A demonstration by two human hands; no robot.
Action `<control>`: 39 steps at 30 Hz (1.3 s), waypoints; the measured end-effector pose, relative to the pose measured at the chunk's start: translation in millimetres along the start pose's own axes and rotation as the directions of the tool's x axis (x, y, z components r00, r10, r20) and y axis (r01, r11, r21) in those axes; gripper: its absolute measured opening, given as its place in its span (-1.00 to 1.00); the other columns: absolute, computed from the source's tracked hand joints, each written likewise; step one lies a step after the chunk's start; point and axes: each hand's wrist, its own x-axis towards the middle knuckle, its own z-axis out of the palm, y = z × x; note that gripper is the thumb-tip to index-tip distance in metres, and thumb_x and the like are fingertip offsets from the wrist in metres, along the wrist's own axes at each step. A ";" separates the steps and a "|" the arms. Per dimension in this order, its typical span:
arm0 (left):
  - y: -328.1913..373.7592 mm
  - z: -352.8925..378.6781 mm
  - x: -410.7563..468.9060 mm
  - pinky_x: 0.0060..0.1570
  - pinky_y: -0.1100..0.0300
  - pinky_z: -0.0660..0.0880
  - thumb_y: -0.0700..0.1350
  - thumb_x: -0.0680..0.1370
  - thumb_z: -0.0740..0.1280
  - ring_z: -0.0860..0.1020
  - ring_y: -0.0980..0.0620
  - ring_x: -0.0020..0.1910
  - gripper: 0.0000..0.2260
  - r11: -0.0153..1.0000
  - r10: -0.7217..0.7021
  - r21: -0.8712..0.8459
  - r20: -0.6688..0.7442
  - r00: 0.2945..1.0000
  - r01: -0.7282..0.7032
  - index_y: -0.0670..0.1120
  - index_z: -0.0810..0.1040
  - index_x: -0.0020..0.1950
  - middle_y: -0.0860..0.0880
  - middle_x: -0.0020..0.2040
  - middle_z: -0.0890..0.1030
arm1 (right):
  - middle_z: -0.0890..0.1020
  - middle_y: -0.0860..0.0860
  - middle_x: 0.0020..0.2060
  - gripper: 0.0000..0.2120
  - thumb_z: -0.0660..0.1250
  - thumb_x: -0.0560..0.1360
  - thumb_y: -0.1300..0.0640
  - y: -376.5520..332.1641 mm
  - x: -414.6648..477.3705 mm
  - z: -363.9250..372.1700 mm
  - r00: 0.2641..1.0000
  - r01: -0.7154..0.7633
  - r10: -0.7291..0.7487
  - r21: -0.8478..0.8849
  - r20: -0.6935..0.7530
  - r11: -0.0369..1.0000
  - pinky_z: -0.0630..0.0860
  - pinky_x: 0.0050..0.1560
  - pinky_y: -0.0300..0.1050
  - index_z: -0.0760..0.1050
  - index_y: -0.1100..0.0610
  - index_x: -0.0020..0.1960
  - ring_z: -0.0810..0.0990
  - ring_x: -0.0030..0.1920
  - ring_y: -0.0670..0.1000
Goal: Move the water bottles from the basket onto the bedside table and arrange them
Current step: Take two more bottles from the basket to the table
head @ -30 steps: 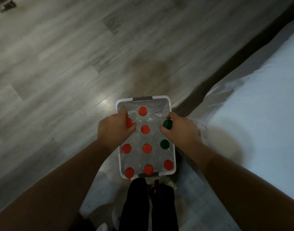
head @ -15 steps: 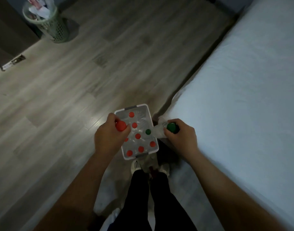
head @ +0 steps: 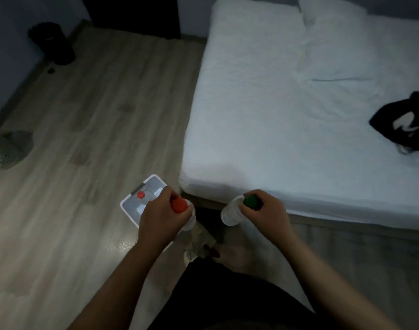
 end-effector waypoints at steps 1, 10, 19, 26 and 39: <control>11.8 8.5 -1.9 -0.26 0.14 0.54 0.11 0.38 0.40 0.54 0.15 -0.28 -0.79 0.999 0.041 0.013 0.015 0.999 -0.041 0.06 0.42 -0.16 0.11 -0.29 0.54 | 0.65 -0.10 -0.22 -0.78 0.43 0.36 -0.01 12.9 -7.7 -11.0 1.000 -0.004 0.004 0.007 -0.023 1.000 0.61 -0.16 -0.01 0.59 -0.02 -0.01 0.61 -0.22 -0.11; 116.5 92.4 -54.4 -0.29 0.05 0.49 0.05 0.36 0.42 0.54 0.05 -0.32 -0.76 0.989 0.123 -0.088 0.061 0.991 -0.117 0.01 0.38 -0.24 0.05 -0.36 0.56 | 0.65 -0.07 -0.16 -0.78 0.47 0.37 0.02 138.2 -89.9 -106.9 0.946 -0.242 0.258 0.101 -0.198 0.965 0.59 -0.13 -0.06 0.59 -0.05 0.00 0.62 -0.14 -0.04; 198.2 175.6 -131.0 -0.27 0.06 0.42 -0.05 0.35 0.49 0.50 0.05 -0.34 -0.73 0.964 0.243 -0.142 0.124 0.962 -0.226 -0.06 0.39 -0.26 0.02 -0.37 0.52 | 0.65 -0.03 -0.16 -0.83 0.45 0.40 0.01 264.3 -190.2 -178.8 0.837 -0.361 0.448 0.300 -0.313 0.883 0.59 -0.05 -0.04 0.55 -0.09 -0.02 0.62 -0.13 0.00; 261.8 234.0 -184.5 -0.28 0.01 0.46 -0.08 0.36 0.48 0.52 -0.05 -0.32 -0.75 0.930 0.359 -0.174 0.244 0.901 -0.324 -0.11 0.42 -0.25 -0.09 -0.36 0.55 | 0.57 -0.07 -0.27 -0.85 0.48 0.40 0.15 322.6 -261.9 -226.0 0.726 -0.380 0.549 0.424 -0.415 0.822 0.41 -0.32 -0.40 0.55 0.06 -0.07 0.53 -0.27 -0.14; 412.7 345.5 -202.7 -0.33 0.03 0.51 0.06 0.35 0.44 0.55 0.04 -0.34 -0.75 0.792 0.579 -0.155 0.500 0.645 -0.590 -0.02 0.41 -0.26 0.03 -0.36 0.57 | 0.59 -0.20 -0.23 -0.85 0.46 0.42 -0.01 401.2 -305.3 -290.7 0.432 -0.434 0.722 0.577 -0.541 0.692 0.44 -0.24 -0.29 0.51 -0.11 -0.08 0.56 -0.20 -0.22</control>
